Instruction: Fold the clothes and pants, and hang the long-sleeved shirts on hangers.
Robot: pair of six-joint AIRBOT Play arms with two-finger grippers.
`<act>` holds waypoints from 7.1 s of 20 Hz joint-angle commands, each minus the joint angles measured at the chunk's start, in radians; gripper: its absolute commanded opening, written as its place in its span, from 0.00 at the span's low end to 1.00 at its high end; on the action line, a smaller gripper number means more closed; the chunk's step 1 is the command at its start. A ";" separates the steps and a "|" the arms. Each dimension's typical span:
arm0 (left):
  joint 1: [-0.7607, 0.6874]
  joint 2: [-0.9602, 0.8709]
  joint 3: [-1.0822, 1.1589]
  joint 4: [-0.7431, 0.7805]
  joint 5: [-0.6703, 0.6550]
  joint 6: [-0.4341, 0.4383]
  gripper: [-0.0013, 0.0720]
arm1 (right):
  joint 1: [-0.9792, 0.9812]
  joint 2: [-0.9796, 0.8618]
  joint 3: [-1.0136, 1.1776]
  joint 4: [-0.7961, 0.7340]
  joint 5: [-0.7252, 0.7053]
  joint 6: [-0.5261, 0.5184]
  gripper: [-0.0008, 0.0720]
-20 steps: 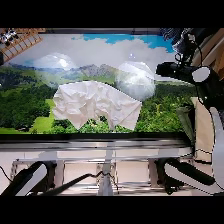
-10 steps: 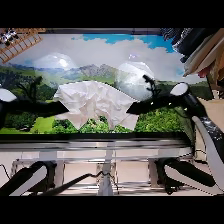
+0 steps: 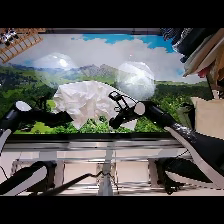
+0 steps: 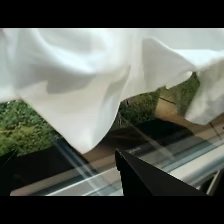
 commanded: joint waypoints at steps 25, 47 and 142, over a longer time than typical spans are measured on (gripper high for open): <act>-0.046 -0.051 0.024 0.073 0.193 -0.160 0.51 | 0.011 0.044 0.191 -0.222 0.079 0.067 0.04; 0.528 0.395 0.801 -1.342 -0.185 0.152 0.02 | -0.189 0.612 0.855 -0.657 0.308 0.057 0.04; 0.519 0.293 0.736 -0.837 -0.325 0.194 0.02 | -0.785 0.337 0.944 -0.005 0.573 -0.060 0.04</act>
